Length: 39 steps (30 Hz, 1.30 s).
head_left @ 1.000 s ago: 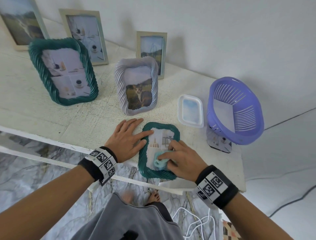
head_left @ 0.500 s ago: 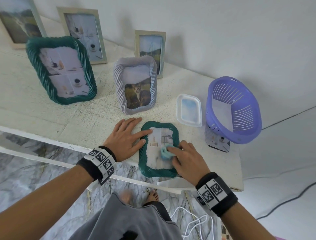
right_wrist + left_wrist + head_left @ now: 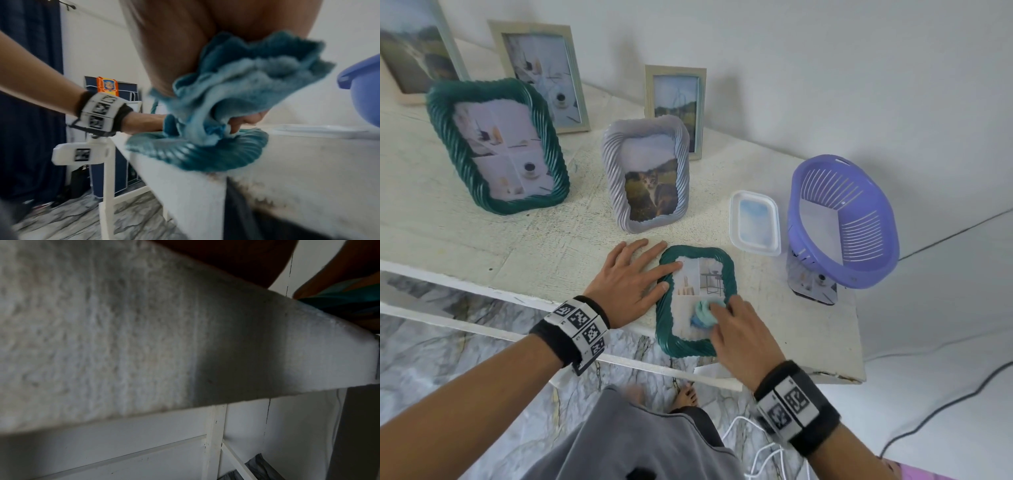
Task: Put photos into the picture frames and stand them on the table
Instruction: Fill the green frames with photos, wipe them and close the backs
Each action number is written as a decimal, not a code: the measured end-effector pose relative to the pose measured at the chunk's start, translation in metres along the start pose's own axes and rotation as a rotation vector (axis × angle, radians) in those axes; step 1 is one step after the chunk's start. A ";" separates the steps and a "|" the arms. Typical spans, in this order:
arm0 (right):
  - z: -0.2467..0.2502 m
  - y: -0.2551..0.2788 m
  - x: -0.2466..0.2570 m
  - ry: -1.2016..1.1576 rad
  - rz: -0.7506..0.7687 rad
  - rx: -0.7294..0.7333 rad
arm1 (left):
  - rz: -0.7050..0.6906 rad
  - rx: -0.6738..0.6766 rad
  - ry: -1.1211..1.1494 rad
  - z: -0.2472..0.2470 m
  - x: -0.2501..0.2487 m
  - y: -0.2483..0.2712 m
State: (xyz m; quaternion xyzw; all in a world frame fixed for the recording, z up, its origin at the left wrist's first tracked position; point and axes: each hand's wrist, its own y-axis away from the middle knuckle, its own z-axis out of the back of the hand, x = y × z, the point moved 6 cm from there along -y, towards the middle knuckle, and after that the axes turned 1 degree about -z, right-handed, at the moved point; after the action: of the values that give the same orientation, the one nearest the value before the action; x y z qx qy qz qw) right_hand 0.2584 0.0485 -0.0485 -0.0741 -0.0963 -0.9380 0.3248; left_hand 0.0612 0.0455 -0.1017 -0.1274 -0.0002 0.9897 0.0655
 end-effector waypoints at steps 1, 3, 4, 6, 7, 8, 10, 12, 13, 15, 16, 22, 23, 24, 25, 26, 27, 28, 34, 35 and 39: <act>0.001 -0.011 -0.004 -0.006 -0.027 0.008 | -0.002 0.003 -0.003 0.000 0.000 0.000; 0.004 -0.029 -0.010 -0.052 -0.089 0.011 | 0.000 0.005 -0.006 -0.001 0.001 0.000; 0.006 -0.036 -0.011 -0.061 -0.111 0.019 | 0.002 0.007 -0.004 -0.001 0.001 -0.001; 0.007 -0.038 -0.008 -0.053 -0.104 0.049 | 0.007 0.013 -0.001 -0.001 0.000 0.000; 0.008 -0.034 -0.005 -0.064 -0.081 0.060 | 0.009 0.013 0.000 -0.001 0.000 0.000; 0.008 -0.025 -0.003 -0.087 -0.050 0.070 | 0.011 0.013 0.001 -0.001 0.000 0.000; 0.006 -0.003 0.001 -0.127 0.015 0.095 | 0.016 0.011 -0.003 0.000 0.000 0.000; 0.003 0.016 0.004 -0.148 0.050 0.142 | 0.018 0.016 -0.004 0.000 0.000 0.000; 0.001 0.021 0.003 -0.155 0.059 0.154 | 0.015 0.022 -0.004 -0.001 0.000 0.000; 0.001 0.017 0.001 -0.162 0.044 0.141 | 0.004 0.034 -0.003 -0.003 -0.001 0.000; 0.003 0.011 -0.001 -0.163 0.031 0.119 | 0.000 0.037 -0.005 -0.004 -0.001 0.000; 0.008 -0.047 -0.020 -0.145 -0.059 0.081 | -0.006 0.044 -0.008 -0.003 -0.001 0.000; 0.010 -0.053 -0.021 -0.147 -0.061 0.080 | -0.001 0.045 -0.006 -0.003 -0.001 0.000; 0.011 -0.056 -0.021 -0.149 -0.054 0.079 | 0.004 0.043 -0.001 -0.003 -0.001 0.000; 0.012 -0.055 -0.020 -0.147 -0.040 0.084 | 0.009 0.037 0.004 -0.003 -0.001 0.000; 0.012 -0.050 -0.017 -0.144 -0.021 0.099 | 0.011 0.031 0.006 -0.003 -0.001 0.000; 0.011 -0.043 -0.014 -0.143 0.005 0.122 | 0.013 0.030 0.009 -0.002 -0.001 0.000; 0.010 -0.033 -0.011 -0.148 0.040 0.141 | 0.015 0.032 0.012 -0.003 -0.001 0.000; 0.008 0.012 0.003 -0.134 0.173 0.211 | 0.019 0.042 0.017 -0.004 -0.001 -0.001; 0.008 0.008 0.002 -0.129 0.171 0.198 | 0.015 0.045 0.015 -0.004 -0.001 -0.001; 0.009 -0.033 -0.014 -0.116 0.074 0.145 | 0.009 0.054 0.017 -0.004 0.000 -0.002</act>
State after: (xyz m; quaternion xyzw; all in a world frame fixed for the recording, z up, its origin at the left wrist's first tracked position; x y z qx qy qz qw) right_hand 0.2495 0.0842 -0.0465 -0.1082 -0.1799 -0.9099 0.3577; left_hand 0.0628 0.0470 -0.1053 -0.1340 0.0274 0.9885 0.0647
